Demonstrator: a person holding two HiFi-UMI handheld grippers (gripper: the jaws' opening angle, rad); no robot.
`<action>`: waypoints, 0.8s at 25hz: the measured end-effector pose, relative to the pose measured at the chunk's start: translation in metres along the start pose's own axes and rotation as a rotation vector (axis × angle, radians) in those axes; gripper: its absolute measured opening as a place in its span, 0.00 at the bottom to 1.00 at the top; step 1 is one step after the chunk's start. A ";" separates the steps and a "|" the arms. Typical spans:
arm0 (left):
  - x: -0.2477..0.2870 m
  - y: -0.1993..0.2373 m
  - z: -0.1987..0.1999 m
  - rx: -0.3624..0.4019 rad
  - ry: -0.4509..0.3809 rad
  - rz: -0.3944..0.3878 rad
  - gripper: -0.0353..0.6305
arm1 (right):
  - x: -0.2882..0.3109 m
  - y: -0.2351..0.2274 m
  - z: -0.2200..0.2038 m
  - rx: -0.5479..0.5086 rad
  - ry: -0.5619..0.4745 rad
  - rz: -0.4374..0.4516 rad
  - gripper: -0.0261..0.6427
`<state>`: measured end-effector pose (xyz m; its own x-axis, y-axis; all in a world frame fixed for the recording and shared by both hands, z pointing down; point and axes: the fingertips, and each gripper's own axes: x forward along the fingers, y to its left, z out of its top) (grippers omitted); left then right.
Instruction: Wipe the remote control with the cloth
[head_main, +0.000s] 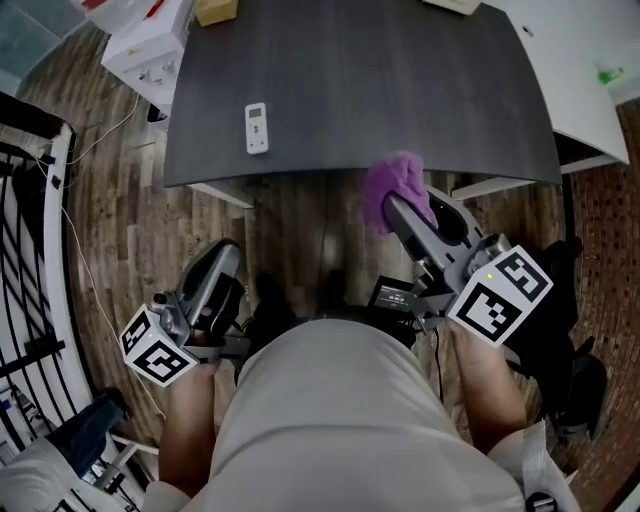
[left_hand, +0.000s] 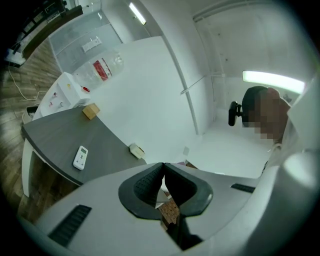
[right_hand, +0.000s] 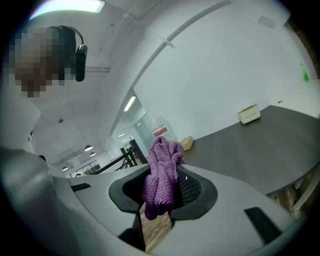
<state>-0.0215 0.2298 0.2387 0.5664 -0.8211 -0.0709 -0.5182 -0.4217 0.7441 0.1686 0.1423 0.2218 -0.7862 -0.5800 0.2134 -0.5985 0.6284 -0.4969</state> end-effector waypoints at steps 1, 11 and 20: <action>-0.001 0.001 0.002 -0.005 -0.001 -0.011 0.08 | -0.002 0.001 0.002 -0.003 -0.012 -0.016 0.22; -0.022 0.007 0.047 0.082 -0.030 -0.113 0.08 | 0.020 0.019 -0.007 0.029 -0.041 -0.108 0.22; -0.025 -0.011 0.048 0.042 0.021 -0.238 0.09 | 0.024 0.048 0.000 -0.028 -0.053 -0.111 0.22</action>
